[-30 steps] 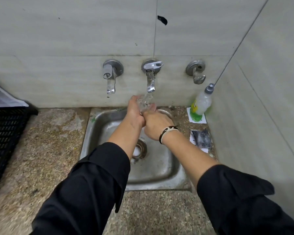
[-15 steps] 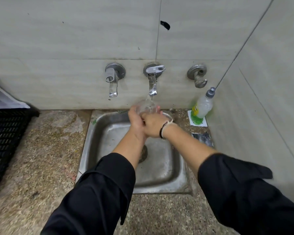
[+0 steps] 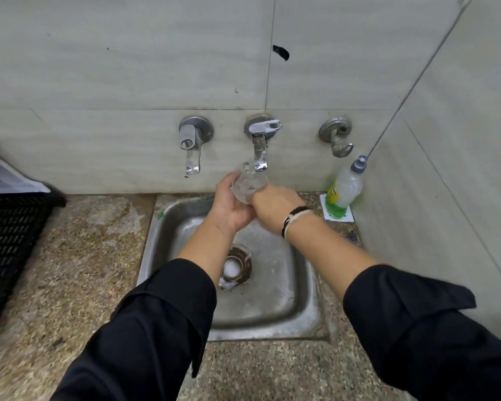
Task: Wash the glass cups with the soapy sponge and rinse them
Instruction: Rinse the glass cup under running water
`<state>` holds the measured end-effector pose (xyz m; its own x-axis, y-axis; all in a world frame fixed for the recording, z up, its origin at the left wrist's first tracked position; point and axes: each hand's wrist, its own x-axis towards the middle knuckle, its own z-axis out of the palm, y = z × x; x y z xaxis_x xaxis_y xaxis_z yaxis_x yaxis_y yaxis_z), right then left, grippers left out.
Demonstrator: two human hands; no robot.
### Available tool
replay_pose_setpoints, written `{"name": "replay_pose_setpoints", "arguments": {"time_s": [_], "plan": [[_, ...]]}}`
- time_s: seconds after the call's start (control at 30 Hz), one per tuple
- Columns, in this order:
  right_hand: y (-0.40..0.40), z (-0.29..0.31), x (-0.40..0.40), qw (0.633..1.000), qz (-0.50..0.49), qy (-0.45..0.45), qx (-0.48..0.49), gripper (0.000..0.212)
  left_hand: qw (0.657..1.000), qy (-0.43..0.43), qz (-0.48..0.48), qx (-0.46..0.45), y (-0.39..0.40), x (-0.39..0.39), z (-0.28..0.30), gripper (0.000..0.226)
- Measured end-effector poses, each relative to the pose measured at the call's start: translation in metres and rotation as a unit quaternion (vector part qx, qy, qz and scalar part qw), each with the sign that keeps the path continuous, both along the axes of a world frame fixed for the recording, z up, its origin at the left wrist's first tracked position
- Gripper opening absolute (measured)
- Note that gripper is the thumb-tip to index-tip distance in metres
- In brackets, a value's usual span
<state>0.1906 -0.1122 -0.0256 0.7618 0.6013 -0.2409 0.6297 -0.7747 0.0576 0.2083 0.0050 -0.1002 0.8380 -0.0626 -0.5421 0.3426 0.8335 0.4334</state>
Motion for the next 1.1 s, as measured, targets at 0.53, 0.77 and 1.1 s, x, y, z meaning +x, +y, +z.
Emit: {"name": "replay_pose_setpoints", "arguments": {"time_s": [0.53,0.77,1.1], "plan": [[-0.017,-0.057,0.0,0.737,-0.371,0.249,0.507,0.072,0.965,-0.032,0.02,0.26,0.0,-0.016,-0.034,0.034],[-0.01,-0.08,0.006,0.455,-0.278,0.506,0.678,0.055,0.943,-0.069,0.004,0.325,0.002,-0.019,-0.022,0.079],[-0.014,-0.078,0.018,0.908,-0.065,0.105,0.4,0.073,0.882,-0.07,-0.03,0.464,0.002,-0.024,-0.011,0.04]]}}
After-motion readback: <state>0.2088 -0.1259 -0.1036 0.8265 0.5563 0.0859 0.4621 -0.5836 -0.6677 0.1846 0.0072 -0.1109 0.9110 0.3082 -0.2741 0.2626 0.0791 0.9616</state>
